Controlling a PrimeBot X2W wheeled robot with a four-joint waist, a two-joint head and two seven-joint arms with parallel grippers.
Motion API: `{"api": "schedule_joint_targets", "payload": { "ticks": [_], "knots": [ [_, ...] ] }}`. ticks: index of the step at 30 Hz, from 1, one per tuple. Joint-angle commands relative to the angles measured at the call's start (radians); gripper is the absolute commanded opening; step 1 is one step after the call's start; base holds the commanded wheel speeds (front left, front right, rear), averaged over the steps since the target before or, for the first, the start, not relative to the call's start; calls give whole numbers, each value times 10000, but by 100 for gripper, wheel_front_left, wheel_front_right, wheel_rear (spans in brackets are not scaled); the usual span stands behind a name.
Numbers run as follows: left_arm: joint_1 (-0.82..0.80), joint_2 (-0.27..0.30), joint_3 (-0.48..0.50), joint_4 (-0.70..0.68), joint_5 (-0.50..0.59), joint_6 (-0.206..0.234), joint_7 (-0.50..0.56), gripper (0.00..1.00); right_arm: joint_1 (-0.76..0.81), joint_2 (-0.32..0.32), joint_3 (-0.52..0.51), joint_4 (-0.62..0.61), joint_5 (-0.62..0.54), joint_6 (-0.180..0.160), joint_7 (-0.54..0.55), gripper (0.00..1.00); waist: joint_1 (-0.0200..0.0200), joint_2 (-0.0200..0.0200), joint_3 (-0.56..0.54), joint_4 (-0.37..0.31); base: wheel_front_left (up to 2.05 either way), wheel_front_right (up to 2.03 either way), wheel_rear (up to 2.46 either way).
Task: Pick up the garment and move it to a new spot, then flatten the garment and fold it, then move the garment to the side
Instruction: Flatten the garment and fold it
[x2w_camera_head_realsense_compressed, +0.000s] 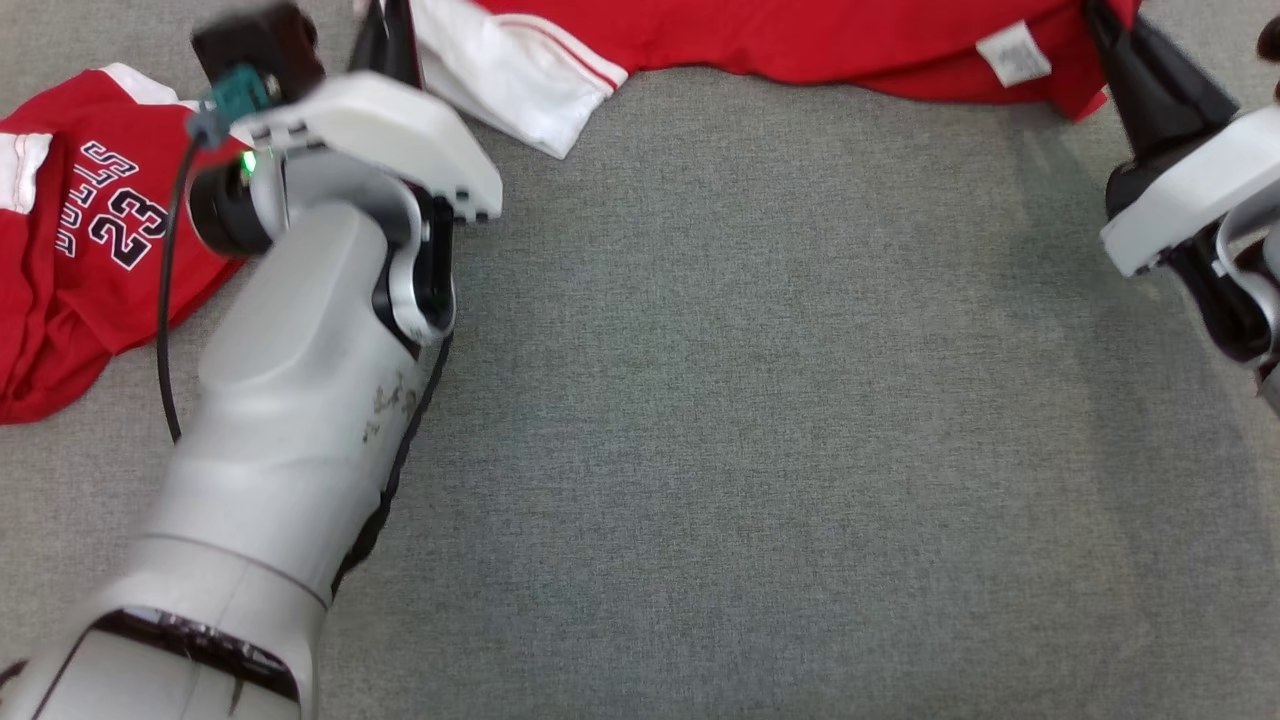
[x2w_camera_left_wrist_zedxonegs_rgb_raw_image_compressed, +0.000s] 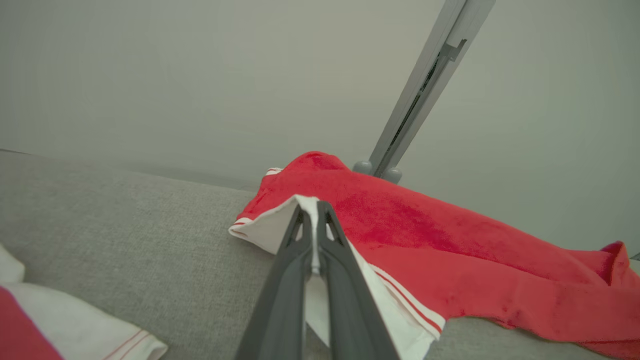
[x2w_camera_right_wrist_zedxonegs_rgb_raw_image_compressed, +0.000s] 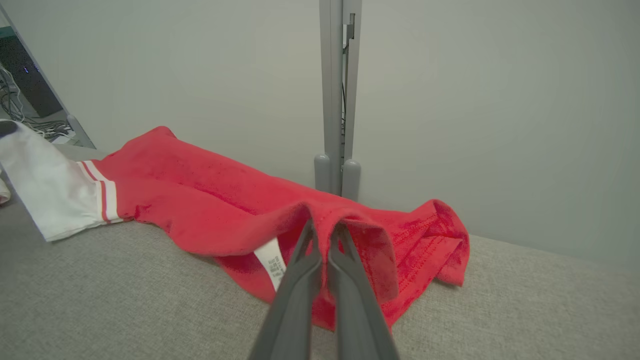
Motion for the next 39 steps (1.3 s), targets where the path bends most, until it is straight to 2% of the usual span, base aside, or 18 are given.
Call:
{"api": "schedule_joint_targets", "payload": {
  "ticks": [1,4,10,17,25,31,39],
  "knots": [
    [149,55,92,-110,-179,117,-57,0,110,-38,-11,25,34,-7,-84,0,0,0,27,-18,0,0,0],
    [925,45,323,-564,-133,240,-55,0,707,135,-363,-53,212,-5,-82,0,0,0,16,-54,0,0,0],
    [2948,47,1003,-2136,881,370,-60,0,2610,411,-1733,-889,-21,-5,-78,0,0,0,-535,-138,0,0,0],
    [6043,46,1942,-4557,2383,498,-59,0,5309,564,-3289,-2180,-974,-5,-79,0,0,0,-1429,-94,0,0,0],
    [9302,128,2328,-6771,3574,459,-50,0,8154,972,-4929,-3339,-2340,-5,-78,0,0,0,-2455,61,0,0,0],
    [10926,387,2230,-7958,3661,739,199,0,9669,1196,-5481,-3712,-2978,-5,-78,0,0,0,-3036,173,0,0,0],
    [13077,1244,2002,-10816,3902,1662,2063,0,11589,1354,-6034,-3903,-3562,-5,-79,0,0,0,-3827,456,0,0,0]
  ]
}}
